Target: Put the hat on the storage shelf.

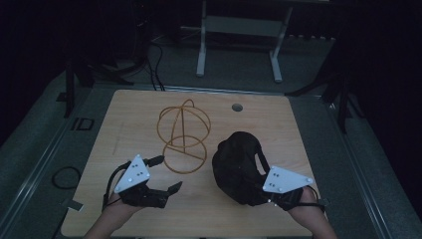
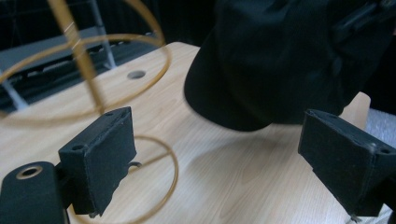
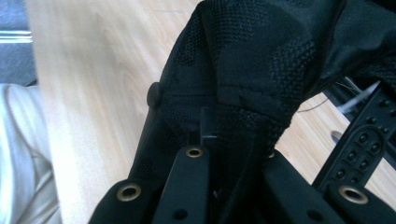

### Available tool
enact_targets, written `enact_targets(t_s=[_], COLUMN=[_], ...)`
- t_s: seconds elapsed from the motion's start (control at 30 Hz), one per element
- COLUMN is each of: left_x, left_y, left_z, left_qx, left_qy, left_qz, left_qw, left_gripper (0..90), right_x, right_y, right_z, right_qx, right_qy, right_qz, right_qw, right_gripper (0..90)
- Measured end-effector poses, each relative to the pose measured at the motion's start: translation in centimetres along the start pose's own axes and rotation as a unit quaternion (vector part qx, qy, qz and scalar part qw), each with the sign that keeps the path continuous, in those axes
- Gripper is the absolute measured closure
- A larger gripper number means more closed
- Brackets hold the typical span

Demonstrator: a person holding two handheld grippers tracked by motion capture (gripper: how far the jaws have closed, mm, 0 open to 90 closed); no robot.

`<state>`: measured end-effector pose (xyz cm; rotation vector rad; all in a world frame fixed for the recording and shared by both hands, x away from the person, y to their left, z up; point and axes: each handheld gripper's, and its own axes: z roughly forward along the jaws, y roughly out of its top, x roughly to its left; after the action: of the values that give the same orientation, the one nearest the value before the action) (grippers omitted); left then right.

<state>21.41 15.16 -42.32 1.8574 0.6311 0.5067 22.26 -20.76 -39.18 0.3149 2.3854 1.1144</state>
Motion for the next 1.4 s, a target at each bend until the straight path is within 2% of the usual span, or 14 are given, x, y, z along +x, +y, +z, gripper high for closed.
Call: enact_targets(t_s=[0.1, 0.2, 0.37, 0.5, 0.67, 0.73, 0.8, 0.93, 1.03, 1.1, 1.2, 1.33, 1.37, 1.4], left_x=[-0.6, -1.1, -2.3, -3.1, -3.7, -4.0, -4.2, -3.9, -3.9, -3.9, -3.9, -4.2, -4.3, -4.3], left_y=[1.3, 2.5, 4.4, 5.6, 6.4, 6.6, 6.7, 6.9, 7.2, 7.4, 7.5, 7.6, 7.7, 7.7], left_z=[0.7, 1.4, 2.6, 3.6, 4.8, 5.3, 5.6, 6.1, 6.2, 6.4, 6.6, 6.8, 6.9, 7.0], left_qx=[0.002, 0.011, 0.024, 0.023, 0.022, 0.026, 0.032, 0.029, 0.028, 0.031, 0.037, 0.045, 0.047, 0.05], left_qy=[-0.013, -0.035, -0.069, -0.085, -0.121, -0.136, -0.145, -0.16, -0.174, -0.174, -0.184, -0.196, -0.19, -0.19], left_qz=[0.025, 0.049, 0.085, 0.11, 0.119, 0.124, 0.129, 0.12, 0.118, 0.117, 0.117, 0.125, 0.125, 0.125], left_qw=[0.9996, 0.9981, 0.9938, 0.99, 0.9852, 0.9825, 0.9805, 0.9794, 0.9772, 0.9773, 0.9752, 0.9716, 0.9726, 0.9725], left_gripper=[12.9, 14.9, 15.2, 19.0, 28.3, 29.5, 35.0, 43.0, 51.0, 54.1, 60.1, 79.7, 86.0, 88.3], right_x=[0.7, 1.1, 1.5, 1.9, 2.2, 2.2, 2.3, 2.4, 2.4, 2.5, 2.6, 2.4, 2.4, 2.4], right_y=[0.4, 0.7, 1.0, 1.3, 1.6, 1.7, 1.7, 1.8, 1.9, 1.9, 2.0, 2.1, 2.1, 2.1], right_z=[0.4, 0.7, 1.3, 1.7, 2.0, 2.1, 2.1, 2.2, 2.1, 2.2, 2.2, 2.2, 2.3, 2.3], right_qx=[0.002, 0.002, 0.002, 0.001, 0.0, 0.0, 0.001, 0.003, 0.004, 0.005, 0.005, 0.006, 0.007, 0.008], right_qy=[0.01, 0.025, 0.04, 0.046, 0.06, 0.063, 0.066, 0.068, 0.068, 0.072, 0.069, 0.072, 0.071, 0.069], right_qz=[-0.012, -0.017, -0.027, -0.032, -0.044, -0.046, -0.048, -0.055, -0.056, -0.06, -0.066, -0.063, -0.065, -0.065], right_qw=[0.9999, 0.9995, 0.9988, 0.9984, 0.9973, 0.9969, 0.9966, 0.9962, 0.9961, 0.9956, 0.9954, 0.9954, 0.9953, 0.9955], right_gripper=[89.6, 89.6, 89.7, 89.6, 89.6, 89.6, 89.6, 89.6, 89.6, 89.6, 89.7, 89.6, 89.6, 89.6])
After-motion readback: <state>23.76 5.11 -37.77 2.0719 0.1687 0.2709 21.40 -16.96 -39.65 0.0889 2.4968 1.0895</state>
